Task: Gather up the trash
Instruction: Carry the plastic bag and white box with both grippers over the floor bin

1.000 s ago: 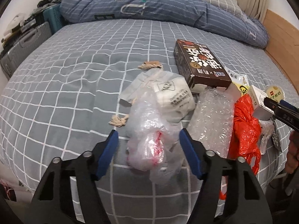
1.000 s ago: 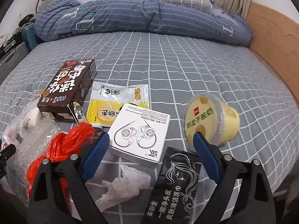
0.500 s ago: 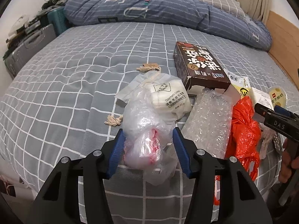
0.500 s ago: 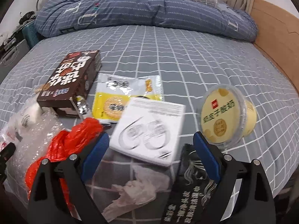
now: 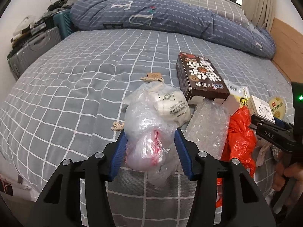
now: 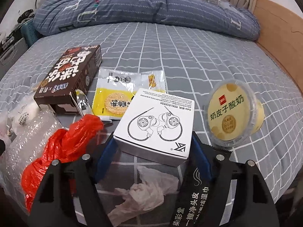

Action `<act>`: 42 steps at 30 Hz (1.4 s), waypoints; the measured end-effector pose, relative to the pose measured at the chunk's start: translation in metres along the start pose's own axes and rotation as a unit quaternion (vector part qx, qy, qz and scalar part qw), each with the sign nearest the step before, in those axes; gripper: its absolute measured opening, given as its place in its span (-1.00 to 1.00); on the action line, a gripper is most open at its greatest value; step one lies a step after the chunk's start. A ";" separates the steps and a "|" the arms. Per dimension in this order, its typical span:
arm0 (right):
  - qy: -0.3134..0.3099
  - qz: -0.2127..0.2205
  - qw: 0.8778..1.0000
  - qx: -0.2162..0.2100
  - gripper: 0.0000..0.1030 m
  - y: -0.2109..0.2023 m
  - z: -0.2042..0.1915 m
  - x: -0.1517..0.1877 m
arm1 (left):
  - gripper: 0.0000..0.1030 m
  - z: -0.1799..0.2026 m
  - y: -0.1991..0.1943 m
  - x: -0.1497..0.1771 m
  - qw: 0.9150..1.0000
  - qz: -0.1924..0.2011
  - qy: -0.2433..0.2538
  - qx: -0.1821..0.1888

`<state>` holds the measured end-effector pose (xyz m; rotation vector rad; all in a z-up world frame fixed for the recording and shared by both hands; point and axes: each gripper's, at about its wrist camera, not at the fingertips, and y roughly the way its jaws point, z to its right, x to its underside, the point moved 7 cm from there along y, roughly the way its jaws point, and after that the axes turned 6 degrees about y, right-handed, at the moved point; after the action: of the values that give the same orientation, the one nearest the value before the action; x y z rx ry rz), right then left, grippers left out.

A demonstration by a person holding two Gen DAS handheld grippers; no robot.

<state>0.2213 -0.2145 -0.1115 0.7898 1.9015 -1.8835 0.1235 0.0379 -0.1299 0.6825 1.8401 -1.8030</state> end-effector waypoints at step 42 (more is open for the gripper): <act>-0.031 0.089 0.994 -0.061 0.40 -0.159 0.013 0.011 | -0.03 -0.015 -0.128 -0.013 0.995 0.069 0.007 0.065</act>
<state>0.1151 -0.2200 0.0073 0.8214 1.8245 -1.6503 0.0511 0.0510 -0.0239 0.8504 1.6509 -1.8427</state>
